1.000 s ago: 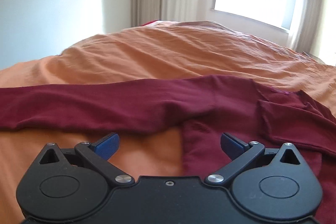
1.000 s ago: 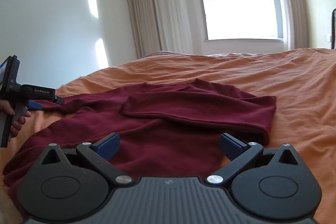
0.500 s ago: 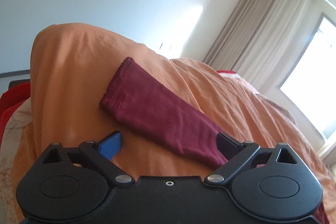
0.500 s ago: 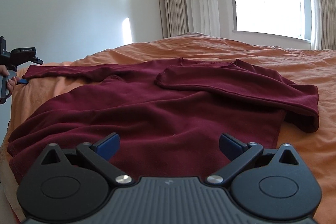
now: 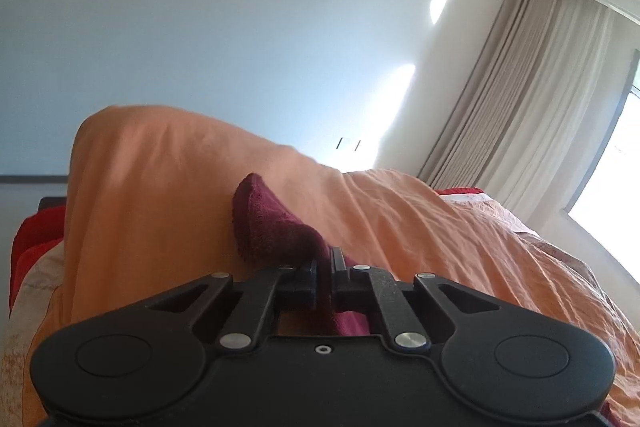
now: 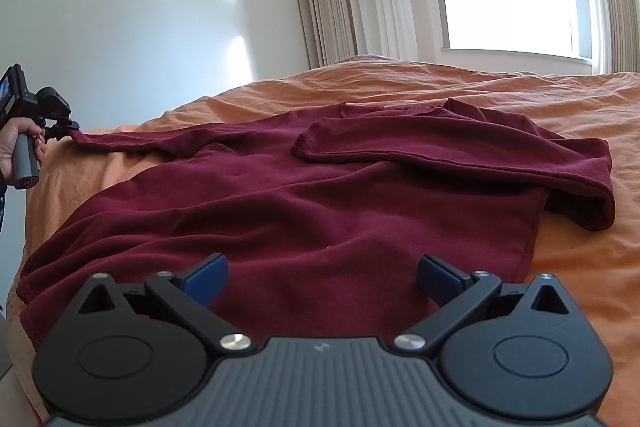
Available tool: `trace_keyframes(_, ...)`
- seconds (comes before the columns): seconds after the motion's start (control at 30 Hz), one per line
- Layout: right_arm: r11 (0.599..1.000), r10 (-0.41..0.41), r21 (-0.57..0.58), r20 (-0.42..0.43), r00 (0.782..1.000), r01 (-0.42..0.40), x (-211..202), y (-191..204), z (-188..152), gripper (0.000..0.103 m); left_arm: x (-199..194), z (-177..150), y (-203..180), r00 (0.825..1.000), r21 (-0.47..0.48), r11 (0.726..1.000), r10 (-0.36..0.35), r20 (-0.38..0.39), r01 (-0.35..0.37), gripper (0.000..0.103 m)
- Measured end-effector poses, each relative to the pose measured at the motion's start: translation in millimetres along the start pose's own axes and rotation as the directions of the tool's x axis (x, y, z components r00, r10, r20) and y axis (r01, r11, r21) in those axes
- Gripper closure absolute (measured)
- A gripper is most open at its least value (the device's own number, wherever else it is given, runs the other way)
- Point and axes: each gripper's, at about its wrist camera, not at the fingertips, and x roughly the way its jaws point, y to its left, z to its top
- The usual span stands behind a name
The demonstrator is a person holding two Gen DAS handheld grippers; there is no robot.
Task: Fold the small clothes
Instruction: 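Grasp the sleeve cuff with the left tool and lift it, then lay the held sleeve across the shirt body and open the left tool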
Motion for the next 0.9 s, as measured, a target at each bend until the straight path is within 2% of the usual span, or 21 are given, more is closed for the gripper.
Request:
trace_keyframes(0.1,0.999,-0.020,0.027,0.063,0.998,0.018,-9,-3,-1,0.000,-6,12,-33,0.997,0.082,0.995,-0.059,0.047,0.055,0.098)
trace_keyframes(0.2,0.999,-0.024,0.050,0.111,0.994,0.019,-17,-7,1,0.000,-20,18,-75,0.983,0.176,0.975,-0.154,0.096,0.135,0.098)
trace_keyframes(0.3,0.998,-0.030,0.059,0.131,0.991,0.023,-21,-9,1,0.000,-35,16,-125,0.960,0.265,0.937,-0.260,0.102,0.226,0.098)
trace_keyframes(0.43,0.997,-0.052,0.065,0.152,0.987,0.042,-28,-11,0,0.000,-50,3,-191,0.920,0.334,0.874,-0.390,0.050,0.352,0.098)
trace_keyframes(0.53,0.996,-0.070,0.065,0.159,0.985,0.060,-36,-12,-1,0.000,-64,-20,-242,0.873,0.374,0.809,-0.487,-0.003,0.453,0.098)
trace_keyframes(0.67,0.994,-0.092,0.072,0.159,0.983,0.081,-47,-18,-3,0.000,-76,-63,-296,0.815,0.421,0.722,-0.574,-0.078,0.549,0.098)
trace_keyframes(0.8,0.990,-0.120,0.090,0.158,0.980,0.106,-62,-27,-7,0.000,-87,-133,-332,0.757,0.511,0.599,-0.630,-0.174,0.616,0.098)
trace_keyframes(0.9,0.986,-0.149,0.099,0.154,0.977,0.134,-72,-32,-10,0.000,-89,-188,-348,0.719,0.565,0.497,-0.638,-0.277,0.658,0.098)
